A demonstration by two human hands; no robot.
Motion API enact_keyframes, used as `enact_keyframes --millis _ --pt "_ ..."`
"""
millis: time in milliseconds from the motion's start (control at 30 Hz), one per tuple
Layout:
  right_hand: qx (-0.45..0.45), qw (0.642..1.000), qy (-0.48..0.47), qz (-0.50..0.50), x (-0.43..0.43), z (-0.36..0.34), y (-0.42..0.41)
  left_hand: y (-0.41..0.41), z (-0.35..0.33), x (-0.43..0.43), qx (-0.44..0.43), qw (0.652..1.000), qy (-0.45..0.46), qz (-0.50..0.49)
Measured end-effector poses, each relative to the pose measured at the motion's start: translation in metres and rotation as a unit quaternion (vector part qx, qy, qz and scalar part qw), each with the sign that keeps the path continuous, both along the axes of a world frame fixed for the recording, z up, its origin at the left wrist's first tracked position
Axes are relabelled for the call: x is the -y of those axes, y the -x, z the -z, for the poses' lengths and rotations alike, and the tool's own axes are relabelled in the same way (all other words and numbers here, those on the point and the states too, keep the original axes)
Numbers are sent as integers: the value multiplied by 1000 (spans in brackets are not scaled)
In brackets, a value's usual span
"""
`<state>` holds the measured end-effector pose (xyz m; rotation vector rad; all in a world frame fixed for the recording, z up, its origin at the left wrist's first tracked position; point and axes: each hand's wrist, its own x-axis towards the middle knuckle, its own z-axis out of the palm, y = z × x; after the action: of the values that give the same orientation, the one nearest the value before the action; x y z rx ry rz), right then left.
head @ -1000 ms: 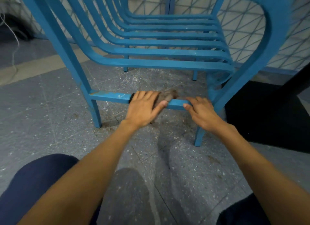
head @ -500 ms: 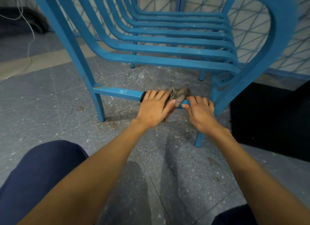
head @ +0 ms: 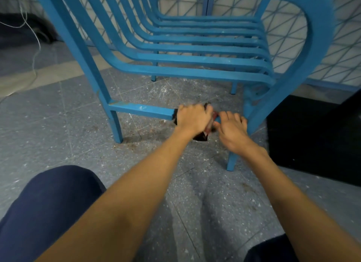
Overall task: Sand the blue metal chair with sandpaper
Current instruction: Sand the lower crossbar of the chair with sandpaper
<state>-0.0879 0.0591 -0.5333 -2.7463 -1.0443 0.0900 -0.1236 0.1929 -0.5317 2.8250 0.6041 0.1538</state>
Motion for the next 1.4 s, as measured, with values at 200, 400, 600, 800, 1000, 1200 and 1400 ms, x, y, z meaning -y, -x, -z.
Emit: enact_keyframes --millis 200,400,600,800,1000,1200,1400 --pt "-6 1000 10 -7 3 -2 -2 56 25 -54 77 987 -42 133" --pt "3 1000 11 -4 0 -1 -1 70 10 -119 13 991 -12 130" --pt "-22 1000 16 5 -3 -4 -2 34 12 -48 -33 961 -159 222" --pt "-27 1000 1 -13 2 -5 -3 53 26 -71 59 950 -180 249" --pt "-21 1000 8 -13 0 -2 -4 74 17 -125 -22 970 -174 168" --pt "-27 999 19 -7 -2 -5 -3 42 18 -32 -19 974 -157 165" --pt "-37 999 3 -13 1 -7 -3 48 28 -38 65 953 -158 250"
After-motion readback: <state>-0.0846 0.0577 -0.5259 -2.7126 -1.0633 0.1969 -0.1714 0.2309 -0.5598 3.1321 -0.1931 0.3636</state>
